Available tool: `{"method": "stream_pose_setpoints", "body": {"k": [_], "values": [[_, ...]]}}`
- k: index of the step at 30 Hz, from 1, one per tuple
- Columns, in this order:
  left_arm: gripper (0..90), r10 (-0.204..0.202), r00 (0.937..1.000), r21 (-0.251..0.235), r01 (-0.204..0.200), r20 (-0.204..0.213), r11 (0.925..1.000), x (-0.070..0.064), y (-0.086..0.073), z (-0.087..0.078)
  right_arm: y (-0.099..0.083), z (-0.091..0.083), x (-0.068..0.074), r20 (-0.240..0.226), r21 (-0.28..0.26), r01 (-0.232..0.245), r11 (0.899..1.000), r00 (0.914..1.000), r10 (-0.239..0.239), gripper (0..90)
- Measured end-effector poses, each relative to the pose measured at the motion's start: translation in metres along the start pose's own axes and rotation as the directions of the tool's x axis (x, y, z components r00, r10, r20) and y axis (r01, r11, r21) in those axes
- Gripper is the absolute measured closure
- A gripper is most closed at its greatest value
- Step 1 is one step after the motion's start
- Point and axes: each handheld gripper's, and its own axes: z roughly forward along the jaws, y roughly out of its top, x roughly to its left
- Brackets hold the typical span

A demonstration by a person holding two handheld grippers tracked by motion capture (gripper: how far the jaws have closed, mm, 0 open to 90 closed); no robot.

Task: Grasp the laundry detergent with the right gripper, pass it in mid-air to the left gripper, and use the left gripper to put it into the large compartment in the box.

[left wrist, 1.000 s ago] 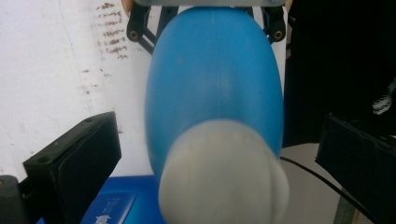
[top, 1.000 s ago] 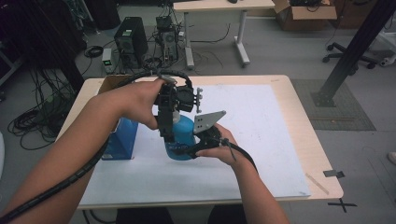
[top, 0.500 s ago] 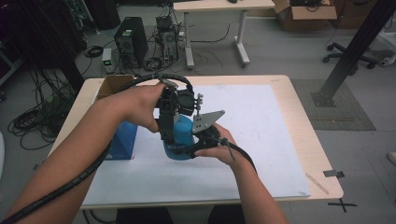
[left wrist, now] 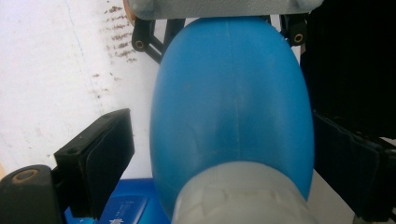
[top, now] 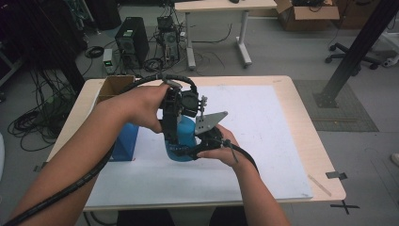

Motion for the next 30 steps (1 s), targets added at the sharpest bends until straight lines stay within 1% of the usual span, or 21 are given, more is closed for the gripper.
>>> {"method": "stream_pose_setpoints", "body": {"k": [9,11,18,24,26,28,29,30], "values": [[14.6,0.003,1.0000,0.008,-0.003,-0.007,1.0000,0.0006,-0.0009,0.0009,0.0003,0.0001,0.0004,-0.003,-0.004,-0.007,1.000,1.0000,0.007,43.7],[15.6,0.002,0.9999,0.014,-0.002,-0.010,0.9999,0.0012,-0.0013,0.0006,0.0005,-0.0003,-0.0001,0.000,-0.003,-0.002,1.000,1.0000,0.002,43.7],[20.2,0.010,0.9999,0.002,-0.009,-0.012,1.0000,0.0000,0.0000,0.0001,0.0000,-0.0018,0.0007,0.002,-0.001,-0.007,1.000,1.0000,0.007,43.7],[22.2,0.020,0.9997,-0.004,-0.020,-0.014,0.9998,-0.0006,0.0019,-0.0014,0.0004,-0.0017,0.0016,0.003,-0.001,-0.008,1.000,1.0000,0.008,43.7],[24.1,0.019,0.9997,0.007,-0.019,-0.014,0.9998,-0.0003,0.0019,-0.0013,0.0004,-0.0021,0.0017,0.004,-0.001,-0.008,1.000,1.0000,0.008,43.7],[25.5,0.018,0.9998,0.009,-0.018,-0.011,0.9998,-0.0005,0.0017,-0.0008,0.0004,-0.0022,0.0019,0.004,0.000,-0.008,1.000,1.0000,0.008,43.7],[26.4,0.020,0.9997,0.006,-0.019,-0.017,0.9998,-0.0007,0.0017,-0.0006,0.0005,-0.0027,0.0019,0.006,-0.002,-0.007,1.000,1.0000,0.007,43.7],[26.4,0.019,0.9997,0.004,-0.019,-0.011,0.9998,-0.0009,0.0019,-0.0006,0.0005,-0.0027,0.0019,0.006,-0.002,-0.007,1.000,1.0000,0.007,43.7]]}}
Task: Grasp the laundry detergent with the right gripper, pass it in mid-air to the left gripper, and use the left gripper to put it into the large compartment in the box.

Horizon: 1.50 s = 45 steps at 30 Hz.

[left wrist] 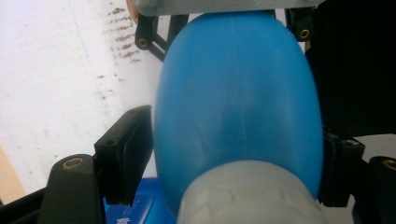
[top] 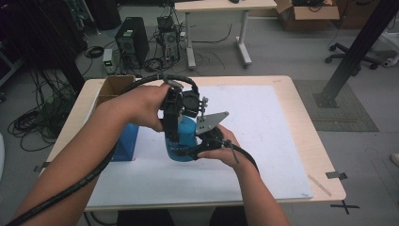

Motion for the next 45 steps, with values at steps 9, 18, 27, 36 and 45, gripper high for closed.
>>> {"method": "stream_pose_setpoints", "body": {"k": [9,18,27,36,45], "values": [[30.8,0.004,1.0000,0.010,-0.004,0.000,0.9999,-0.0003,0.0019,0.0024,-0.0005,0.0000,0.0006,0.002,-0.006,-0.001,1.000,1.0000,0.001,43.7],[37.2,0.004,0.9999,0.017,-0.004,0.015,0.9998,-0.0002,0.0037,0.0027,-0.0013,-0.0008,0.0001,0.002,-0.006,-0.001,1.000,1.0000,0.001,43.8],[38.1,0.002,1.0000,0.037,-0.001,-0.007,0.9993,-0.0017,0.0051,0.0053,-0.0026,-0.0008,0.0000,0.005,0.007,-0.001,1.000,1.0000,0.001,43.7],[38.6,-0.009,0.9996,0.045,0.010,-0.028,0.9989,-0.0054,0.0057,0.0016,-0.0018,-0.0004,0.0007,0.012,-0.011,0.013,1.000,0.9998,-0.013,43.4],[38.7,-0.014,0.9996,0.067,0.015,-0.025,0.9977,-0.0063,0.0088,0.0017,-0.0040,0.0002,0.0012,0.008,-0.026,0.014,1.000,0.9999,-0.014,42.5]]}}
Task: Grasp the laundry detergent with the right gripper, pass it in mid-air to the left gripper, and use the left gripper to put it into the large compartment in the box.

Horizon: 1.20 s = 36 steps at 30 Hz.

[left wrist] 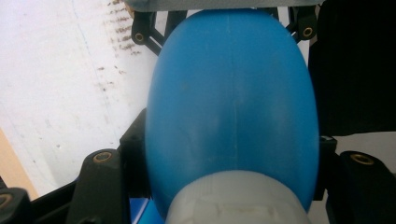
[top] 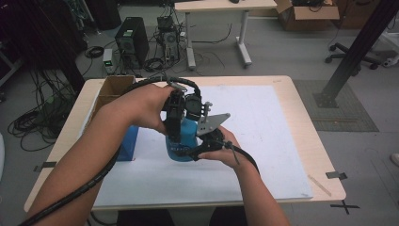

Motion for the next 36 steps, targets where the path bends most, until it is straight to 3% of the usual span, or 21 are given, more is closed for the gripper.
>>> {"method": "stream_pose_setpoints", "body": {"k": [6,10,19,27,31,36], "values": [[38.8,-0.007,1.0000,0.000,0.007,0.000,1.0000,0.000,0.000,0.000,-0.001,0.001,0.000,0.010,-0.016,-0.013,1.000,0.9999,0.013,40.7],[38.8,-0.015,0.9999,0.003,0.015,-0.005,0.9999,0.001,0.001,-0.002,-0.002,0.001,0.001,0.004,-0.034,-0.032,0.999,0.9995,0.032,34.7],[38.7,-0.029,0.9995,0.010,0.029,-0.008,0.9995,0.004,0.002,-0.006,-0.004,-0.005,0.001,0.057,-0.088,-0.055,0.995,0.9965,0.060,21.3],[38.6,-0.087,0.9961,-0.001,0.087,0.018,0.9962,0.009,-0.001,-0.007,-0.006,-0.015,0.001,0.086,-0.098,-0.057,0.994,0.9941,0.066,7.4],[38.6,-0.135,0.9901,0.009,0.135,0.037,0.9908,0.012,-0.002,-0.009,-0.004,-0.023,0.002,0.092,-0.092,-0.055,0.994,0.9937,0.063,0.2],[38.6,-0.175,0.9829,0.009,0.175,0.058,0.9846,0.015,-0.004,-0.011,-0.003,-0.032,0.002,0.101,-0.092,-0.049,0.995,0.9932,0.058,0.0]]}}
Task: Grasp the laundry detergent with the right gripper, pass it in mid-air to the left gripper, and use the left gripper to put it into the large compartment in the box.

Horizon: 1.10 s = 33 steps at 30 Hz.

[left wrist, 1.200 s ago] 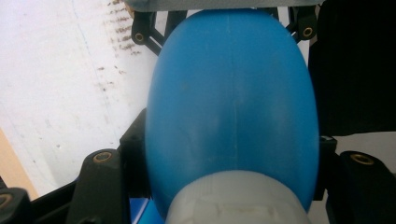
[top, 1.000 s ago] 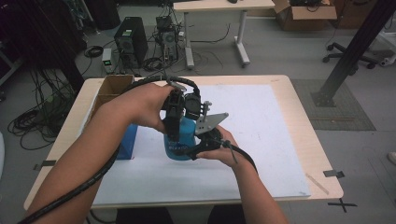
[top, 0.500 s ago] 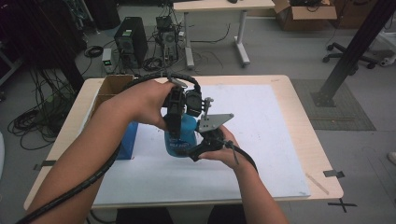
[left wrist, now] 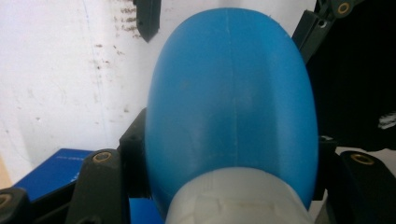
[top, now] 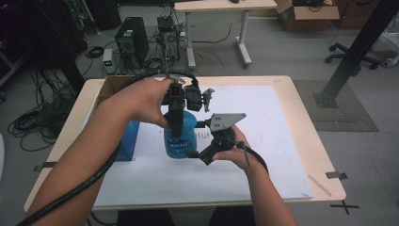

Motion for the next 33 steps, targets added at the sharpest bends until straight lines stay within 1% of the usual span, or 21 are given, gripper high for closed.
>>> {"method": "stream_pose_setpoints", "body": {"k": [2,4,8,9,13,15,16,17,18,20,21,23,24,25,26,27,28,29,30,32,33], "values": [[38.5,-0.009,0.9999,0.008,0.009,0.005,0.9999,0.000,0.000,-0.001,0.001,-0.004,-0.001,0.003,-0.001,0.010,1.000,0.9999,-0.010,0.0],[38.5,-0.017,0.9998,0.005,0.017,0.005,0.9998,0.001,-0.001,-0.001,0.003,-0.007,-0.002,0.013,-0.001,0.010,1.000,0.9999,-0.010,0.0],[38.5,-0.042,0.9990,-0.003,0.042,0.013,0.9991,0.002,-0.002,-0.004,0.008,-0.016,-0.003,0.033,0.006,0.025,1.000,0.9991,-0.025,0.0],[38.5,-0.059,0.9981,-0.004,0.059,0.016,0.9982,0.003,-0.003,-0.006,0.009,-0.018,-0.004,0.035,0.011,0.028,1.000,0.9990,-0.028,0.0],[38.4,-0.112,0.9934,-0.009,0.112,0.028,0.9937,0.006,-0.007,-0.011,0.021,-0.033,-0.008,0.057,0.051,0.059,0.997,0.9965,-0.062,0.0],[38.5,-0.151,0.9880,-0.017,0.152,0.032,0.9883,0.008,-0.011,-0.014,0.027,-0.040,-0.010,0.060,0.071,0.077,0.995,0.9949,-0.081,0.0],[38.4,-0.172,0.9845,-0.021,0.172,0.035,0.9848,0.009,-0.012,-0.015,0.030,-0.046,-0.012,0.060,0.093,0.096,0.991,0.9930,-0.102,0.0],[38.4,-0.187,0.9817,-0.021,0.188,0.036,0.9820,0.010,-0.014,-0.017,0.033,-0.050,-0.013,0.062,0.115,0.101,0.988,0.9922,-0.108,0.0],[38.5,-0.214,0.9760,-0.023,0.215,0.040,0.9763,0.012,-0.016,-0.020,0.036,-0.054,-0.015,0.065,0.131,0.104,0.986,0.9914,-0.114,0.2],[38.5,-0.248,0.9677,-0.038,0.250,0.044,0.9675,0.014,-0.019,-0.023,0.041,-0.063,-0.018,0.084,0.173,0.105,0.979,0.9891,-0.121,0.0],[38.5,-0.287,0.9567,-0.045,0.289,0.050,0.9563,0.016,-0.021,-0.026,0.043,-0.067,-0.021,0.090,0.195,0.105,0.975,0.9881,-0.125,0.1],[38.4,-0.329,0.9428,-0.060,0.332,0.057,0.9415,0.019,-0.025,-0.031,0.047,-0.077,-0.026,0.103,0.243,0.102,0.965,0.9861,-0.130,0.3],[38.4,-0.353,0.9337,-0.067,0.357,0.058,0.9318,0.020,-0.028,-0.034,0.049,-0.081,-0.029,0.110,0.266,0.100,0.959,0.9851,-0.133,0.3],[38.4,-0.369,0.9274,-0.071,0.373,0.060,0.9251,0.021,-0.030,-0.036,0.051,-0.086,-0.033,0.115,0.291,0.099,0.952,0.9838,-0.137,0.3],[38.4,-0.396,0.9161,-0.080,0.400,0.061,0.9130,0.023,-0.032,-0.039,0.052,-0.089,-0.035,0.119,0.307,0.097,0.947,0.9830,-0.140,0.3],[38.5,-0.410,0.9099,-0.088,0.414,0.064,0.9059,0.024,-0.034,-0.041,0.054,-0.094,-0.037,0.123,0.337,0.095,0.937,0.9819,-0.144,0.6],[38.4,-0.432,0.8994,-0.090,0.437,0.068,0.8952,0.026,-0.037,-0.045,0.055,-0.097,-0.039,0.124,0.356,0.094,0.930,0.9814,-0.146,0.7],[38.4,-0.448,0.8912,-0.091,0.453,0.071,0.8868,0.027,-0.039,-0.047,0.055,-0.101,-0.042,0.128,0.384,0.090,0.919,0.9805,-0.149,0.7],[38.5,-0.467,0.8807,-0.097,0.473,0.077,0.8756,0.028,-0.041,-0.050,0.056,-0.103,-0.043,0.136,0.397,0.085,0.914,0.9792,-0.151,0.8],[38.4,-0.508,0.8570,-0.109,0.515,0.089,0.8502,0.031,-0.047,-0.057,0.056,-0.110,-0.046,0.145,0.423,0.074,0.903,0.9782,-0.148,1.2],[38.5,-0.520,0.8496,-0.110,0.527,0.090,0.8427,0.032,-0.049,-0.060,0.056,-0.113,-0.048,0.146,0.436,0.071,0.897,0.9781,-0.148,1.2]]}}
